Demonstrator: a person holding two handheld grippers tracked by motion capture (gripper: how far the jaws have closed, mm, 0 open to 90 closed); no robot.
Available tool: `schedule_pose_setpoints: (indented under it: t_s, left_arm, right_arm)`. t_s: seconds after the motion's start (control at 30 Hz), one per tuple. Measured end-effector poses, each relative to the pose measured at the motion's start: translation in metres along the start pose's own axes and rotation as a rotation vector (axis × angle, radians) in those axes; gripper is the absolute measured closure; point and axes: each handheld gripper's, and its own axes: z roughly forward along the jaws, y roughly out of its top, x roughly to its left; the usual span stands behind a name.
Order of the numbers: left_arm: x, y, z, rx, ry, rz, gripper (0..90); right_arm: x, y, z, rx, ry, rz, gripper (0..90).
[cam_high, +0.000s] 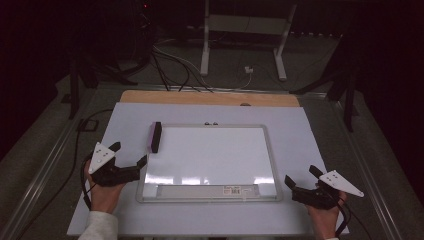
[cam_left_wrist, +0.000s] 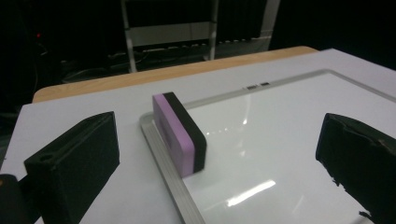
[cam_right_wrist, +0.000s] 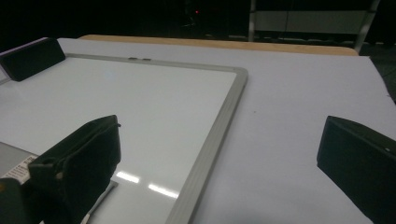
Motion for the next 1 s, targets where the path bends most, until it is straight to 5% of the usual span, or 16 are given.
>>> schedule_pose_setpoints:
  t_s: [0.43, 1.0]
  left_arm:
    - [0.003, -0.021, -0.023, -0.058, 0.050, 0.008, 0.6]
    - [0.013, -0.031, -0.027, -0.049, 0.068, -0.019, 0.7]
  right_arm:
    - [0.001, 0.002, 0.013, -0.012, 0.007, -0.021, 0.0]
    - [0.002, 0.000, 0.005, -0.040, 0.002, -0.061, 0.1]
